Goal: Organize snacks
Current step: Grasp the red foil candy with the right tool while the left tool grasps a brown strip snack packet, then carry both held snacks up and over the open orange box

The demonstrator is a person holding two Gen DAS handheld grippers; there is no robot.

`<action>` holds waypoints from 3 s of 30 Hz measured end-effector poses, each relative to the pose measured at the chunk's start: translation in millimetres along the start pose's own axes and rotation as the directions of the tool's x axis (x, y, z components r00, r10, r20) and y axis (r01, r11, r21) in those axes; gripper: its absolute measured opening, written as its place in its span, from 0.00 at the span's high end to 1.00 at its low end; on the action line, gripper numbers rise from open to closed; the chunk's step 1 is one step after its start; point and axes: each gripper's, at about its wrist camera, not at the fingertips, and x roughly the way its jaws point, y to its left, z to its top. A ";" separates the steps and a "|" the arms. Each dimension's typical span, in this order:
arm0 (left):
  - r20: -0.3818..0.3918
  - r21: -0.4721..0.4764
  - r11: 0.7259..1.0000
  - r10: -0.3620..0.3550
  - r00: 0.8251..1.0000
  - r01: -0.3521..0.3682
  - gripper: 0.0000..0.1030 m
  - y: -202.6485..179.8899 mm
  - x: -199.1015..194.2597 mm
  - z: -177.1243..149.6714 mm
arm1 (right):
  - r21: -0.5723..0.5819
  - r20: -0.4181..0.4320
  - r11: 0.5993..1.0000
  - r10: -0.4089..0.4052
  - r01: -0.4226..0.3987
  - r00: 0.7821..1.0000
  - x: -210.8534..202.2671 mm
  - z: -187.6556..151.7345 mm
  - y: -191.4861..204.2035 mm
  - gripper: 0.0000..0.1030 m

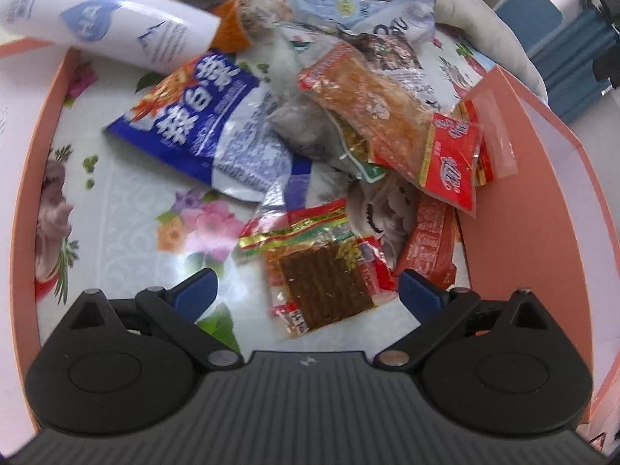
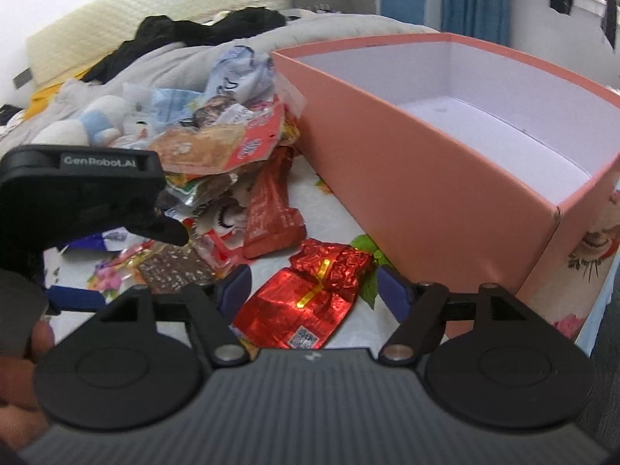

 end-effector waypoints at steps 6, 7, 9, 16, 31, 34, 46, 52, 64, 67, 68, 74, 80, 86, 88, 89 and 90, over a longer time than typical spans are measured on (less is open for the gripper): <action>-0.001 0.003 1.000 0.024 1.000 -0.024 0.02 -5.9 6.9 7.7 | 0.110 -0.068 0.993 -0.027 0.034 0.997 14.7 10.6 -2.4 0.29; 0.001 0.000 1.000 0.030 1.000 -0.030 0.02 -6.6 7.9 9.1 | 0.114 -0.077 0.992 -0.043 0.052 0.996 18.5 10.9 -1.1 0.29; -0.003 -0.010 1.000 0.029 1.000 -0.029 0.02 -7.2 10.1 10.7 | 0.122 -0.080 0.991 -0.049 0.058 0.996 24.5 10.1 -1.1 0.29; -0.016 -0.016 0.999 0.040 0.999 -0.040 0.03 -12.4 21.0 10.7 | 0.050 -0.077 0.995 -0.085 0.089 0.993 37.2 6.6 7.2 0.29; 0.052 0.077 0.976 0.199 0.979 -0.203 0.16 -27.5 25.1 0.0 | -0.044 -0.070 0.999 -0.018 0.015 0.997 23.5 0.9 3.7 0.46; 0.073 0.090 0.969 0.225 0.972 -0.231 0.27 -31.4 23.8 -3.9 | -0.034 -0.081 0.999 0.019 -0.022 0.997 19.7 2.8 -2.5 0.46; 0.134 0.068 0.963 0.250 0.959 -0.261 0.88 -16.4 -4.7 -33.0 | -0.151 -0.079 0.975 0.153 -0.163 0.985 -5.6 2.8 -17.4 0.46; 0.153 0.039 0.979 0.193 0.969 -0.201 0.93 -6.6 -23.0 -55.1 | -0.199 -0.054 0.949 0.236 -0.242 0.970 -23.4 4.2 -30.9 0.46; 0.188 -0.090 0.991 0.118 0.975 -0.103 0.94 20.6 -68.9 -97.4 | -0.357 -0.092 0.871 0.326 -0.337 0.941 -46.0 -11.6 -38.8 0.46; 0.192 -0.103 0.991 0.107 0.976 -0.088 0.94 24.6 -80.8 -104.4 | -0.359 -0.114 0.863 0.338 -0.356 0.934 -47.5 -10.9 -38.8 0.46; 0.196 -0.102 0.991 0.101 0.975 -0.082 0.94 24.7 -85.0 -105.4 | -0.359 -0.120 0.859 0.345 -0.364 0.931 -48.3 -9.5 -38.2 0.46; 0.252 -0.088 0.995 0.066 0.965 -0.045 0.94 16.9 -116.4 -109.9 | -0.334 -0.123 0.854 0.379 -0.398 0.917 -57.5 1.6 -35.2 0.47; 0.308 -0.061 0.998 0.039 0.951 -0.021 0.96 -5.7 -141.3 -115.6 | -0.318 -0.088 0.858 0.397 -0.404 0.913 -78.4 11.6 -43.3 0.47; 0.347 -0.048 0.999 0.028 0.937 -0.012 1.00 -30.6 -159.3 -123.4 | -0.334 -0.064 0.840 0.432 -0.427 0.900 -93.1 35.1 -51.6 0.47; 0.362 -0.052 0.999 0.027 0.932 -0.008 1.00 -35.5 -162.6 -123.5 | -0.344 -0.057 0.834 0.441 -0.432 0.896 -95.9 41.8 -55.7 0.47; 0.366 -0.054 0.999 0.024 0.930 -0.004 1.00 -37.7 -164.0 -123.1 | -0.349 -0.054 0.830 0.445 -0.435 0.894 -97.2 45.5 -57.9 0.47; 0.368 -0.054 0.999 0.021 0.929 -0.001 1.00 -40.0 -165.0 -122.2 | -0.348 -0.054 0.828 0.451 -0.440 0.891 -98.1 48.4 -59.7 0.47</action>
